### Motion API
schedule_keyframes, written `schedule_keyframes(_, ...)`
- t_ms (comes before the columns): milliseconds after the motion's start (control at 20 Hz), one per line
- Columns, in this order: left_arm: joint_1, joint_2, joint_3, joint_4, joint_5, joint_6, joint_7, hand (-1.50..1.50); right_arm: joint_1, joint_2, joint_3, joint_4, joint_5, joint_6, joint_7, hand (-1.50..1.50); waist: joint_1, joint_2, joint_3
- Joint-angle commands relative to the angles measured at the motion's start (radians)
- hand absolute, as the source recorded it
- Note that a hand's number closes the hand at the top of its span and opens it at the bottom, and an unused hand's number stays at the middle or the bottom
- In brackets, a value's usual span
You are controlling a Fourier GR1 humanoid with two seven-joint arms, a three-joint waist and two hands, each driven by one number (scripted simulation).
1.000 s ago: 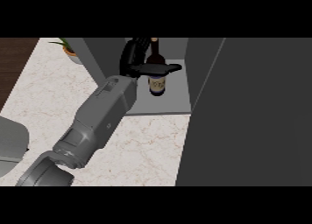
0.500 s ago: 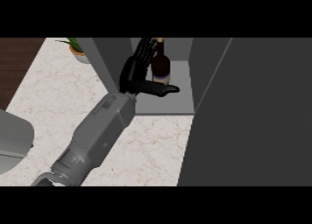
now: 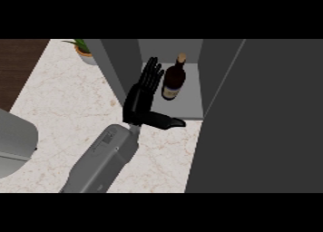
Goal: Pick up the wine, place it into the cabinet and close the cabinet
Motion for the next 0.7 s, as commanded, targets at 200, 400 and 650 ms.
schedule_keyframes(200,0.299,0.088,-0.074,-0.342,-0.003,0.013,0.058,-1.50,0.078,-0.036,-0.004,-0.219,-0.029,-0.001,0.069,-1.50,-0.002,0.003,0.000)
schedule_keyframes(400,0.413,0.100,-0.106,-0.446,-0.008,0.009,0.047,-1.50,0.091,-0.084,-0.033,-0.266,-0.035,0.017,0.084,-1.50,-0.015,0.007,0.000)
schedule_keyframes(650,0.448,0.160,-0.036,-0.464,0.033,-0.066,0.038,-1.50,0.078,-0.120,-0.010,-0.243,-0.042,0.076,0.063,-1.50,-0.023,0.013,0.000)
